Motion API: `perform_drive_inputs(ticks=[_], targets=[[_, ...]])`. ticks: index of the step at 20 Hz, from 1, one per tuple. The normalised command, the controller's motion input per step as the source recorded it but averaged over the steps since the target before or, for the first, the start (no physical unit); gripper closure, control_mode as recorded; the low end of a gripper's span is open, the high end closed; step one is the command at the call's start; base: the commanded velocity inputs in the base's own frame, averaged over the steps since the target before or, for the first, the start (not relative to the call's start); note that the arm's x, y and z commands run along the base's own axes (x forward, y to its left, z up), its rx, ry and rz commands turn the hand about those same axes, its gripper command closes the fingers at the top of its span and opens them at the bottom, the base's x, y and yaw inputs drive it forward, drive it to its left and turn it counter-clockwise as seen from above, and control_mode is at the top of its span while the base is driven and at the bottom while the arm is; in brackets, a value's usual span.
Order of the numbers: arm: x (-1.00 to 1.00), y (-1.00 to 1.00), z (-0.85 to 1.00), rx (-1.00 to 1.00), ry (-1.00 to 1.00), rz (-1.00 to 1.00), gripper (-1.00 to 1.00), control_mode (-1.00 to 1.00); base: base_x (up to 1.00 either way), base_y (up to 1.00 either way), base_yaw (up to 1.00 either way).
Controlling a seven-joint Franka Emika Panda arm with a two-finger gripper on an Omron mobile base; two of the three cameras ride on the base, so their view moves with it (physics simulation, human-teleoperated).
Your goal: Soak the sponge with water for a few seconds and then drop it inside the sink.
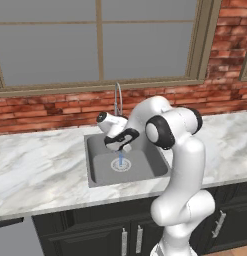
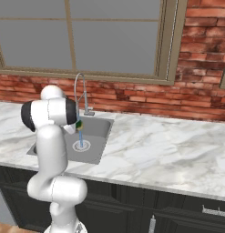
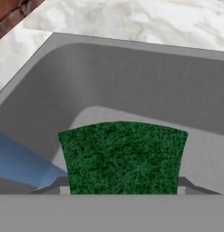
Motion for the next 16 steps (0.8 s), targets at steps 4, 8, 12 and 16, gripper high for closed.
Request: perform_drive_inputs(ticks=[4,8,12,16], targets=[[0.26,0.00,-0.27,-0.02,0.00,-0.05,1.00,-1.00,0.00,0.00,0.00],[0.21,0.00,-0.31,-0.01,0.00,-0.05,1.00,-1.00,0.00,0.00,0.00],[0.02,0.04,-0.24,0.00,0.00,-0.01,1.00,-1.00,0.00,0.00,0.00],[0.01,0.11,-0.25,0.00,0.00,0.00,1.00,-1.00,0.00,0.00,0.00]])
